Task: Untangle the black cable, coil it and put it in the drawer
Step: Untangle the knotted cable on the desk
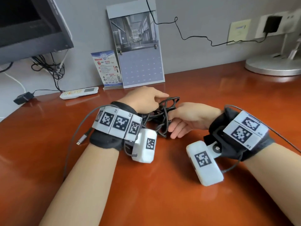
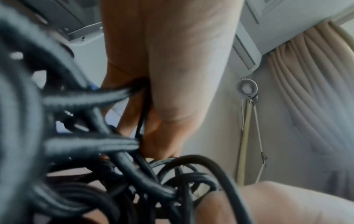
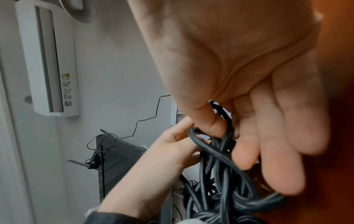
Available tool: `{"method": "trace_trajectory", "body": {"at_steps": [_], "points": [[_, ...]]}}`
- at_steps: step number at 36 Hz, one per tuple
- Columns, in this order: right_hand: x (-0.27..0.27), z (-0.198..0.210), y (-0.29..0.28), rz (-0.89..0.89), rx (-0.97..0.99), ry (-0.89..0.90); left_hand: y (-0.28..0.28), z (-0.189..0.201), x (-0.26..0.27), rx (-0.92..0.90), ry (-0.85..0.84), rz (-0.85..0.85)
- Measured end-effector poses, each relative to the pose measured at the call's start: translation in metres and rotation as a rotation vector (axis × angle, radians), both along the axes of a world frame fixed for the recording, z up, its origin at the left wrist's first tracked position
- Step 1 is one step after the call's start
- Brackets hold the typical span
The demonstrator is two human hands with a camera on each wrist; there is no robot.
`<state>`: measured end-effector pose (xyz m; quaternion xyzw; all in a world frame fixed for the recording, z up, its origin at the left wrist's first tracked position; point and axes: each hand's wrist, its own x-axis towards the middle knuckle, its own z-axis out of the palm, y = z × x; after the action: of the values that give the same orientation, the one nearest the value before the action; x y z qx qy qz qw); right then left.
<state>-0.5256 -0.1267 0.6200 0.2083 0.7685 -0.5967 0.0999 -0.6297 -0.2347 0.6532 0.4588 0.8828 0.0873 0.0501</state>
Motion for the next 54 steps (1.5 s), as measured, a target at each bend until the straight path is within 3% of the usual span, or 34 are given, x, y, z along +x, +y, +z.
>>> {"method": "trace_trajectory", "body": {"at_steps": [6,15,22,33,41,49,54], "points": [[-0.002,-0.005,-0.003,-0.017,-0.017,0.059,0.000,-0.005,-0.004,-0.011,0.046,-0.203],[-0.005,-0.012,-0.013,-0.065,-0.037,0.122,0.002,-0.003,0.003,0.150,-0.112,-0.017],[-0.010,-0.013,-0.021,-0.102,-0.039,0.155,0.008,-0.013,0.001,0.128,0.091,0.120],[-0.013,-0.013,-0.019,-0.275,0.045,0.279,-0.006,-0.020,0.000,0.353,0.049,0.407],[-0.013,-0.014,-0.019,-0.125,0.072,0.180,-0.005,-0.024,0.013,0.412,0.004,0.349],[-0.013,-0.016,-0.005,-0.396,0.005,0.329,-0.007,-0.025,0.010,0.382,0.072,0.411],[-0.015,-0.016,-0.004,-0.336,0.227,0.298,-0.008,-0.027,0.008,0.361,0.084,0.404]]}}
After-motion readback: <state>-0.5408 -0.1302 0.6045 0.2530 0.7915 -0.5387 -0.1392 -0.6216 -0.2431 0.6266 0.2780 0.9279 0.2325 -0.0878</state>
